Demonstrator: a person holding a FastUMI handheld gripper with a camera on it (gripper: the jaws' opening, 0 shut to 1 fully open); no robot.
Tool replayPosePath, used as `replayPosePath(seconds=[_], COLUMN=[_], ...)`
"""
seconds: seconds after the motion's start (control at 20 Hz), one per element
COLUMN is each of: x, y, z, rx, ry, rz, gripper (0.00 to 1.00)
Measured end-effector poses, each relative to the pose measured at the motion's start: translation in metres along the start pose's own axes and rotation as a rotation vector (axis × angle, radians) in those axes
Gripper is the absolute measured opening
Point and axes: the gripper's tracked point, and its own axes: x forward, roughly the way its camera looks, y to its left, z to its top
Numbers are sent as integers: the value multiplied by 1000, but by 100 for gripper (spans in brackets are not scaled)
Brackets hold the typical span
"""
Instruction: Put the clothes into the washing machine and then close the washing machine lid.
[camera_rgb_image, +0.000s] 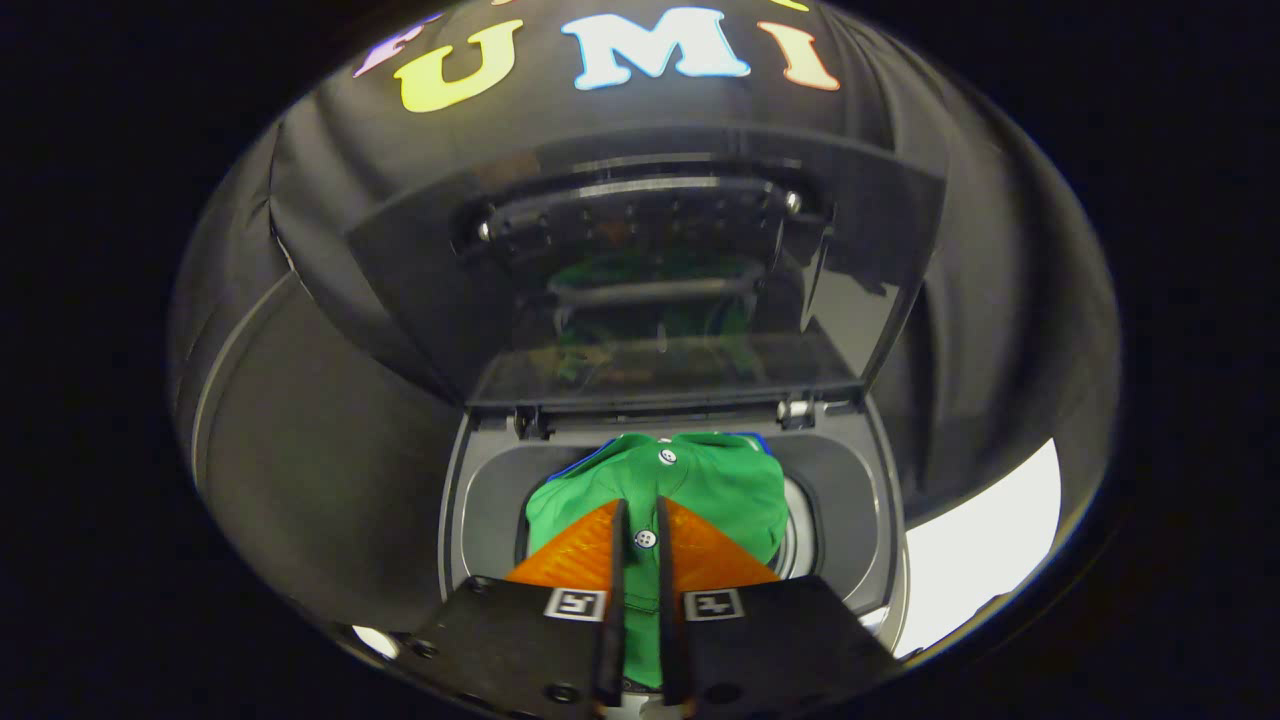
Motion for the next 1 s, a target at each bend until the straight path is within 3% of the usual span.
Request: replayPosePath(seconds=[0.2, 0.65, 1.0], x=[11, 2, -40], y=[-15, -7, -1], z=[-19, -12, 45], rx=[-29, -3, 14], ry=[43, 22, -95], rz=[-50, -1, 47], gripper=[98, 98, 99])
